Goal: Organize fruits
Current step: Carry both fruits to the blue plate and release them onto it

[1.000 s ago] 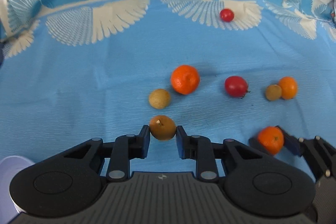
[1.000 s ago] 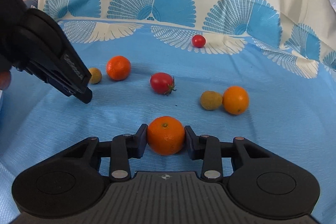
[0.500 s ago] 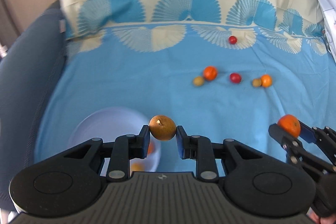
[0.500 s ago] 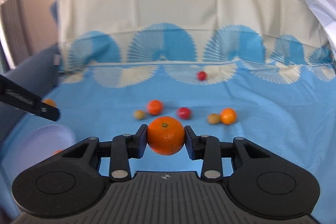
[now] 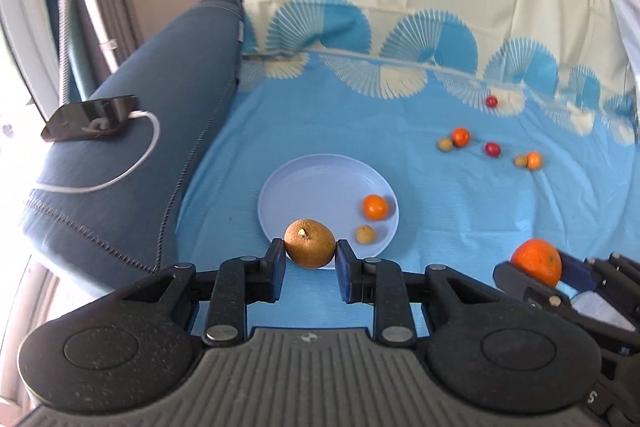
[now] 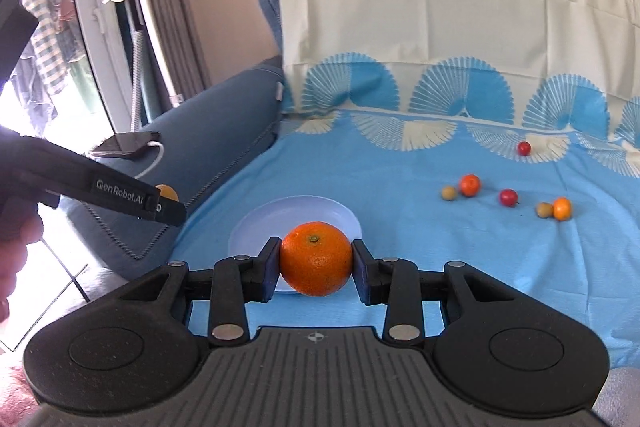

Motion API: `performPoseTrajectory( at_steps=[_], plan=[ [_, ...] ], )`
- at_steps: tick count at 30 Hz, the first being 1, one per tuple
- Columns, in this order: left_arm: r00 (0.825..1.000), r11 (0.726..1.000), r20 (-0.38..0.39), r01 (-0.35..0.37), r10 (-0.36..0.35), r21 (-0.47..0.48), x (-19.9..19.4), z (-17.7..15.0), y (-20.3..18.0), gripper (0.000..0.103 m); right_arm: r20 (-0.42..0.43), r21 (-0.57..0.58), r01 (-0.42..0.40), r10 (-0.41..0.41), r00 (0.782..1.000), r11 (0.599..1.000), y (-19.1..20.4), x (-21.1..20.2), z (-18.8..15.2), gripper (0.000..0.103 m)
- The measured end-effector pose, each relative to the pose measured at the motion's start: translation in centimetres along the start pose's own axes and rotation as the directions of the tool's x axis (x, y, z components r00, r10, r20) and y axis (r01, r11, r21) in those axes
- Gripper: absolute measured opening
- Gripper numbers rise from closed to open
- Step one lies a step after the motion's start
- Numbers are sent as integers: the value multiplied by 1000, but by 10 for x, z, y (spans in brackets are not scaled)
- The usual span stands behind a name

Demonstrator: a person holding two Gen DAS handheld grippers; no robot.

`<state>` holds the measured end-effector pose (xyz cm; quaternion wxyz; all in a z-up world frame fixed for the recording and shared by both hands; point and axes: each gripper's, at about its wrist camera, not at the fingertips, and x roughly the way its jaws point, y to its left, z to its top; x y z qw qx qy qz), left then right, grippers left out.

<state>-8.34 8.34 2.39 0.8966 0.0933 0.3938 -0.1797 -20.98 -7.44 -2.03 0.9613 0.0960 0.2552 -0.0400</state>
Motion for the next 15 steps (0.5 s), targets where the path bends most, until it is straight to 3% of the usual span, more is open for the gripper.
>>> performPoseTrajectory(
  at_steps=[7, 15],
  plan=[
    [999, 999, 42, 14, -12, -40, -27, -22, 16, 29, 10, -101, -12, 13, 1000, 995, 38, -26, -7, 39],
    [997, 998, 80, 23, -18, -58, -45, -29, 21, 29, 41, -143, -6, 12, 999, 990, 53, -44, -8, 39]
  ],
)
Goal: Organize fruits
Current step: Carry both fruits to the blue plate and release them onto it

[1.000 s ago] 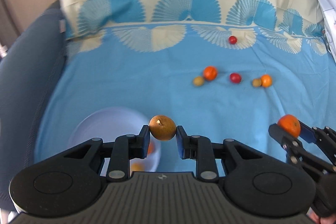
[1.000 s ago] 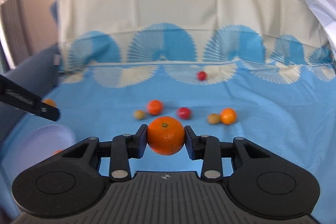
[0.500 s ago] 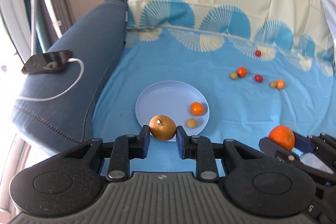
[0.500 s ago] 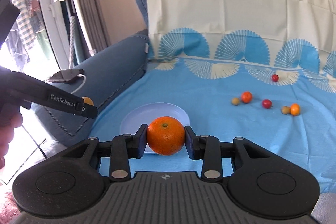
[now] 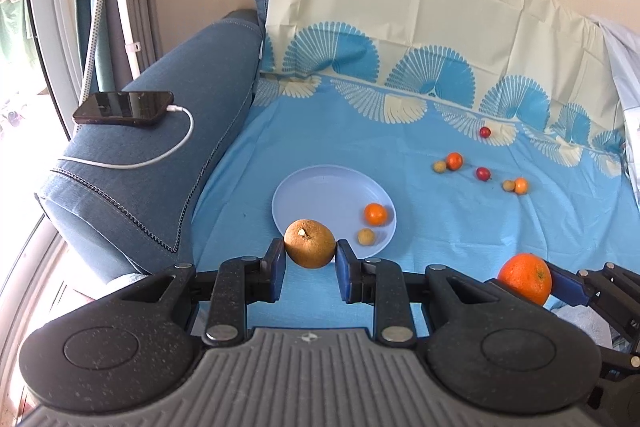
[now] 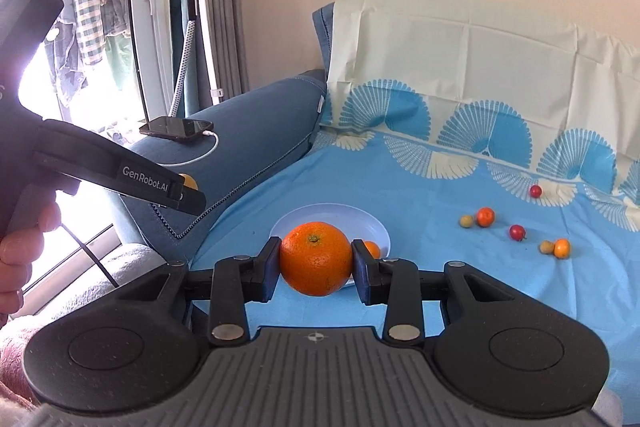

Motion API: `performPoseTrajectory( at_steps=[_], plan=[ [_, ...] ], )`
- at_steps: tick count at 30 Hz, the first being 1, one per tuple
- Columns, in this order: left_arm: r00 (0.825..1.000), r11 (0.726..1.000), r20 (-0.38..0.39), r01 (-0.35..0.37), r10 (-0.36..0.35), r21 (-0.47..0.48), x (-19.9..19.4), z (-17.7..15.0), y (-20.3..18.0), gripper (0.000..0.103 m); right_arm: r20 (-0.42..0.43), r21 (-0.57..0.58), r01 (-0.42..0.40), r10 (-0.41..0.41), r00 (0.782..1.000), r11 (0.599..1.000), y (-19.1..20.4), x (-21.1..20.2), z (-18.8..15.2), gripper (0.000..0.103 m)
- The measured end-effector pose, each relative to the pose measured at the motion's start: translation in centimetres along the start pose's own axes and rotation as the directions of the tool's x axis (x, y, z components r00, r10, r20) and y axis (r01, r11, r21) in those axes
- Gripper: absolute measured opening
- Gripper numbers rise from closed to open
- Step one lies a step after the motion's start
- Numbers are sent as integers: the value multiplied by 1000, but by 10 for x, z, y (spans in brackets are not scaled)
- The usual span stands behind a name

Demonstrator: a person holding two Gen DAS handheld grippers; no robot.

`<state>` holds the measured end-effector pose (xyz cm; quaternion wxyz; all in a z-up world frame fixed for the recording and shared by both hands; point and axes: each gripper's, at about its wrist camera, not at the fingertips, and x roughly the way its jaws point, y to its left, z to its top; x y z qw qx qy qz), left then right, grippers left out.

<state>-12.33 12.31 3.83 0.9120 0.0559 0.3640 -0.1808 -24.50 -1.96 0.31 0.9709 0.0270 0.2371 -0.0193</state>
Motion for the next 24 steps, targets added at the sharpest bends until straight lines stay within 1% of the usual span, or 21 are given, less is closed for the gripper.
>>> performPoseTrajectory(
  at_steps=[3, 14, 20, 24],
  plan=[
    [1000, 1000, 8, 2, -2, -5, -3, -1, 2, 29, -3, -4, 0, 0, 1000, 1000, 1, -1, 0, 39],
    [1000, 1000, -11, 12, -13, -16, 4, -1, 7, 29, -28, -10, -5, 5, 1000, 1000, 1, 3, 0, 39],
    [999, 1000, -40, 17, -17, -21, 17, 0, 10, 29, -63, -6, -10, 10, 998, 1000, 3, 14, -1, 39],
    [998, 1000, -67, 15, -17, -25, 32, 0, 15, 29, -97, -13, -16, 15, 995, 1000, 3, 26, -2, 39]
  ],
)
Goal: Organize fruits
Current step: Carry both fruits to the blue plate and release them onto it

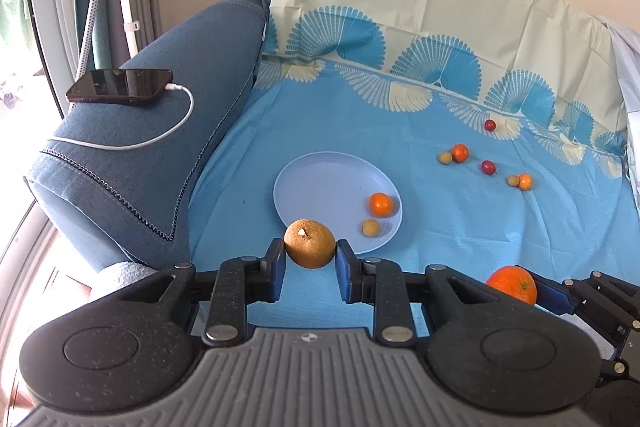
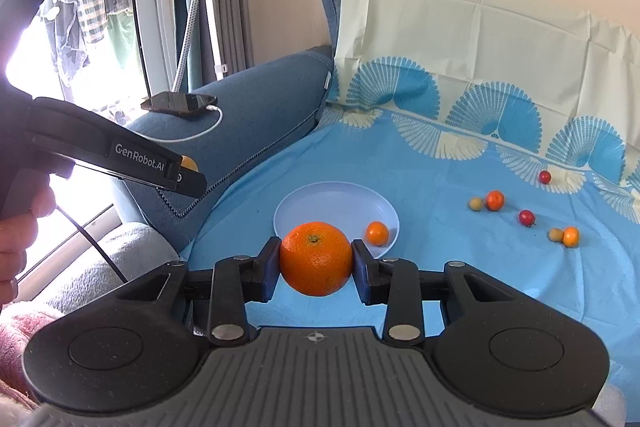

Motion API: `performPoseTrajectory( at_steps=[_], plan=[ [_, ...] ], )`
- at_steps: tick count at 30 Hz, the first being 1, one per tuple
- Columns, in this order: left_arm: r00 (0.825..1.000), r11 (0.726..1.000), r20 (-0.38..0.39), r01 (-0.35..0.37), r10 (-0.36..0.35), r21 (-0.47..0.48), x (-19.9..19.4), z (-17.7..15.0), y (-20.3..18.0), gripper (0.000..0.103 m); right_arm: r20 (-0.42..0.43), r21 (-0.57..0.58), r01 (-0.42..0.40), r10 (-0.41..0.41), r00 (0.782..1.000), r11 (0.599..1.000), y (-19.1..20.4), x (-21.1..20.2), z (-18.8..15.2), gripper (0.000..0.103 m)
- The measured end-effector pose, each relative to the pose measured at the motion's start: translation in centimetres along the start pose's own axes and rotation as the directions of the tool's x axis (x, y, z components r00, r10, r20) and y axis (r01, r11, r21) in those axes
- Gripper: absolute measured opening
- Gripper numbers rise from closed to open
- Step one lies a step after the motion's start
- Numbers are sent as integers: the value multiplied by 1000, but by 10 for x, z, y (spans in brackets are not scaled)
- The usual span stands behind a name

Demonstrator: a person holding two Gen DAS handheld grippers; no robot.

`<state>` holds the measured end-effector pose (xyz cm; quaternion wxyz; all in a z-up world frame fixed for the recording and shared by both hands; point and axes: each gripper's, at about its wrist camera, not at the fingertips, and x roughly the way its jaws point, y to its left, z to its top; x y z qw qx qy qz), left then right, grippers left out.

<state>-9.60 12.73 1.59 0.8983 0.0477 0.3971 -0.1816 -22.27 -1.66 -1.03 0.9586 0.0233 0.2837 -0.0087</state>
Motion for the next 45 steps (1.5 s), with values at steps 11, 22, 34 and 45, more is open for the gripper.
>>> performPoseTrajectory(
  at_steps=[11, 22, 34, 45],
  plan=[
    [998, 999, -49, -35, 36, 16, 73, 42, 6, 29, -74, 22, 20, -18, 997, 1000, -15, 67, 21, 39],
    [986, 997, -152, -67, 73, 43, 178, 70, 4, 29, -167, 24, 33, -29, 985, 999, -35, 173, 36, 39],
    [957, 987, -256, -107, 134, 116, 254, 66, 1, 29, -278, -28, 15, -22, 960, 1000, -38, 245, 25, 39],
    [983, 979, -106, -131, 148, 155, 206, 76, 1, 102, -219, -37, 44, -51, 974, 998, -39, 223, 40, 87]
  ],
)
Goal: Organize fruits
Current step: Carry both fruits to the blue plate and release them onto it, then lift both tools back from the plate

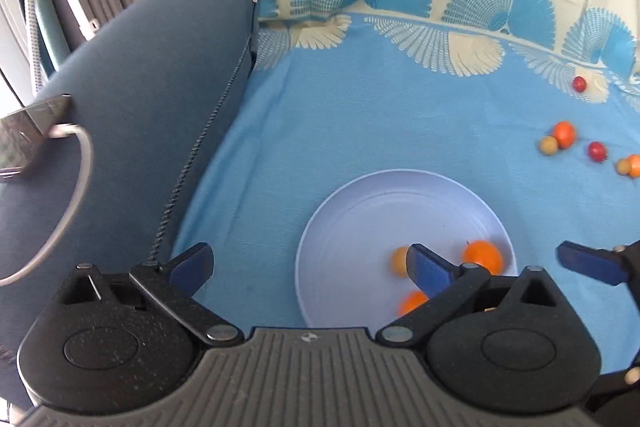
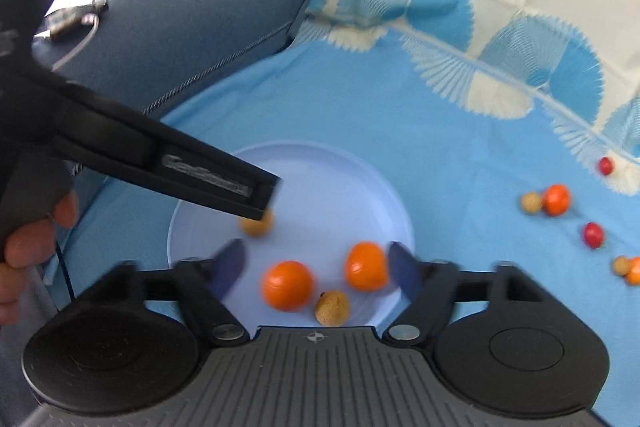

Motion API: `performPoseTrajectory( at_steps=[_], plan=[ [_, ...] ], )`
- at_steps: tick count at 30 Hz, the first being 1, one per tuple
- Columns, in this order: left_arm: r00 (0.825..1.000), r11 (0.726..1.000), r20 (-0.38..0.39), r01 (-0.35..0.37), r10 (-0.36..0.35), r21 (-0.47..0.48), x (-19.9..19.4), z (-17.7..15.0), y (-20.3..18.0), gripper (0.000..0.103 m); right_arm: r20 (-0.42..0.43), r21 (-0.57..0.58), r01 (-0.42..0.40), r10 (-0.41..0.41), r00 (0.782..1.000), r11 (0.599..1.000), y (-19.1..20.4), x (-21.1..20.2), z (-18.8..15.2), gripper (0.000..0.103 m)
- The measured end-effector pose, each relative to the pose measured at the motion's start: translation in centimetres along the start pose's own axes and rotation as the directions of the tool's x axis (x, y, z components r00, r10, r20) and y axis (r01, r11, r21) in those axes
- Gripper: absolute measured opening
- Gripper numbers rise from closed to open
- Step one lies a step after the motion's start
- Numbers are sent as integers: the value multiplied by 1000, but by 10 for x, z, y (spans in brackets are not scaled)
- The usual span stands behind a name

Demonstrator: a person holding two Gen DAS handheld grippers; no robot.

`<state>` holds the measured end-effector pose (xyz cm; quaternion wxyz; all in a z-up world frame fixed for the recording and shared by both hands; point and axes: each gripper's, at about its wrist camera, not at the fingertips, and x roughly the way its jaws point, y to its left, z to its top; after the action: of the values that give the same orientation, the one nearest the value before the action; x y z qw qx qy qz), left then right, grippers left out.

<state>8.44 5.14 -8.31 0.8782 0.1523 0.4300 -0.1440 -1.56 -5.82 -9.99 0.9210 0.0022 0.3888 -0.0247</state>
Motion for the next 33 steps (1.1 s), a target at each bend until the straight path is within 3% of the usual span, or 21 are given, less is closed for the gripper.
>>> performPoseTrajectory(
  at_steps=[3, 7, 14, 23, 33],
  plan=[
    [1000, 1000, -2, -4, 4, -7, -27, -10, 6, 102, -8, 55, -18, 19, 1000, 998, -4, -31, -6, 96],
    [999, 997, -30, 32, -34, -76, -66, -35, 17, 102, -12, 111, -37, 39, 999, 993, 2, -74, -22, 99],
    [1000, 992, -12, 22, -24, -123, -130, -85, 18, 102, 97, 115, 28, -39, 994, 993, 15, -140, -46, 102],
    [997, 994, 79, 10, -1, -107, -178, -100, 6, 102, 212, 91, 55, -73, 975, 994, 23, -197, -68, 102],
    [988, 997, 154, 10, 2, -76, -212, -111, -3, 102, 282, 112, 53, -83, 956, 992, 25, -231, -80, 102]
  ],
)
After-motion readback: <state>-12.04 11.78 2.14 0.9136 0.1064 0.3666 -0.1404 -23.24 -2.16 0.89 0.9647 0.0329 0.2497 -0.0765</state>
